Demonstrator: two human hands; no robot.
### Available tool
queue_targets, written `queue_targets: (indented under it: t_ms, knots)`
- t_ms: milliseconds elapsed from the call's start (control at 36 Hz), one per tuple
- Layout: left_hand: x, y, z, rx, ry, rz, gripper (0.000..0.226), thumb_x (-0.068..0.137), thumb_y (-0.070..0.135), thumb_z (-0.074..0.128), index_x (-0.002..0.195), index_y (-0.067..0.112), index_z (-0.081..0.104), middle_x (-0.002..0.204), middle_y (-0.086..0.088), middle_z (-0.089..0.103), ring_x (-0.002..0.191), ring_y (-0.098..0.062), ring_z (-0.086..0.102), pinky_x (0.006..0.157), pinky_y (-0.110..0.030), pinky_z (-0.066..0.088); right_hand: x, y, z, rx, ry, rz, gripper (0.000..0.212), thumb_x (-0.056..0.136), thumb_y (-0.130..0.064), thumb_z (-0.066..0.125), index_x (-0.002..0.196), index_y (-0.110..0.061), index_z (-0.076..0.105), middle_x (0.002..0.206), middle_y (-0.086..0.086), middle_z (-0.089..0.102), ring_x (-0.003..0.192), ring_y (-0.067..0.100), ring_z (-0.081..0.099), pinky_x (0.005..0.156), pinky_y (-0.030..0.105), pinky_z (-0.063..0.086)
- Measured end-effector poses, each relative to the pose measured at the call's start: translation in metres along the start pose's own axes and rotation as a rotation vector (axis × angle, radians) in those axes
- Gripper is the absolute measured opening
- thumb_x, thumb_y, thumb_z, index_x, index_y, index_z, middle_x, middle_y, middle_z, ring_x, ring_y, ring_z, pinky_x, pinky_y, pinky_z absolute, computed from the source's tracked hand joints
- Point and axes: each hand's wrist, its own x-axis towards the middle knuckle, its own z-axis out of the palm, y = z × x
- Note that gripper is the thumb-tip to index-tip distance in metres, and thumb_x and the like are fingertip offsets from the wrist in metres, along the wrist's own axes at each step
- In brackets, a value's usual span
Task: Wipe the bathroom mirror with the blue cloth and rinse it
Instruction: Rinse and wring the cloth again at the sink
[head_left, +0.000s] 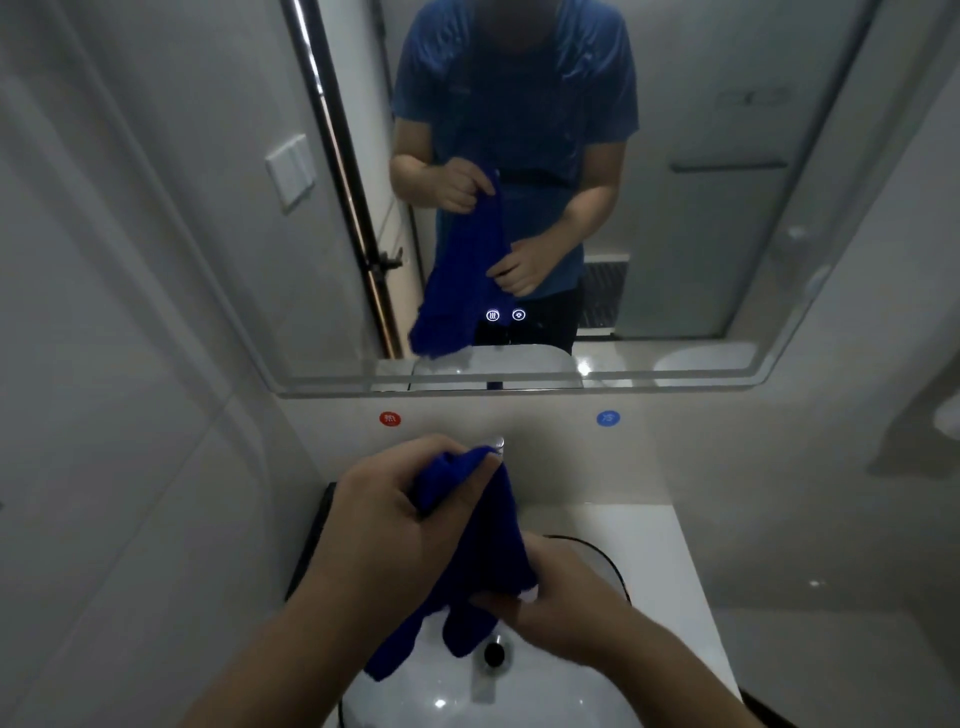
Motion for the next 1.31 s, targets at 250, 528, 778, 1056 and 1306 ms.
queue_targets:
  t_ms: [250,528,778,1056,1306]
  knots:
    - [0.026,-0.006,-0.044,-0.016,0.327,-0.164,0.026,0.091,0.053,0.070,0.082,0.029,0.075,0.073,0.003,0.075,0.068,-0.019,0.072,0.064,-0.051,0.061,-0.007,0.039,-0.010,0.382,-0.039,0.273,0.019,0.083,-0.020,0.083,0.102,-0.017,0.081,0.091,0.006,0.084,0.082,0.017,0.080,0.073,0.029,0.062]
    - [0.030,-0.045,-0.079,-0.099,0.277,-0.347,0.015,0.095,0.022,0.077,0.083,0.012,0.075,0.066,0.004,0.075,0.060,-0.012,0.070,0.050,-0.018,0.052,-0.035,0.030,-0.118,0.864,0.139,0.069,0.060,0.058,-0.025,0.102,0.111,-0.005,0.083,0.104,0.028,0.078,0.086,0.036,0.078,0.071,0.036,0.066]
    - [0.016,-0.068,-0.084,-0.454,0.044,-0.649,0.056,0.085,0.049,0.077,0.118,0.004,0.076,0.111,-0.024,0.079,0.102,-0.045,0.076,0.094,-0.053,0.056,-0.021,0.013,-0.111,1.009,0.483,0.142,0.044,0.103,-0.036,0.062,0.131,-0.003,0.070,0.129,0.026,0.073,0.116,0.044,0.069,0.101,0.053,0.051]
    - [0.004,-0.080,-0.069,-0.195,0.121,-0.766,0.048,0.087,0.053,0.079,0.105,0.009,0.079,0.090,-0.015,0.082,0.083,-0.041,0.079,0.085,-0.058,0.061,-0.015,0.010,-0.103,0.411,0.669,0.115,0.027,0.114,-0.029,0.049,0.097,-0.015,0.064,0.087,0.007,0.070,0.084,0.018,0.064,0.087,0.043,0.053]
    - [-0.006,-0.070,-0.044,-0.451,-0.114,-0.971,0.080,0.071,0.071,0.087,0.122,0.010,0.076,0.119,-0.038,0.068,0.099,-0.049,0.069,0.083,-0.052,0.047,0.001,-0.015,-0.100,0.179,0.732,0.206,0.023,0.111,-0.033,0.052,0.096,-0.016,0.057,0.085,0.011,0.065,0.074,0.024,0.060,0.065,0.037,0.048]
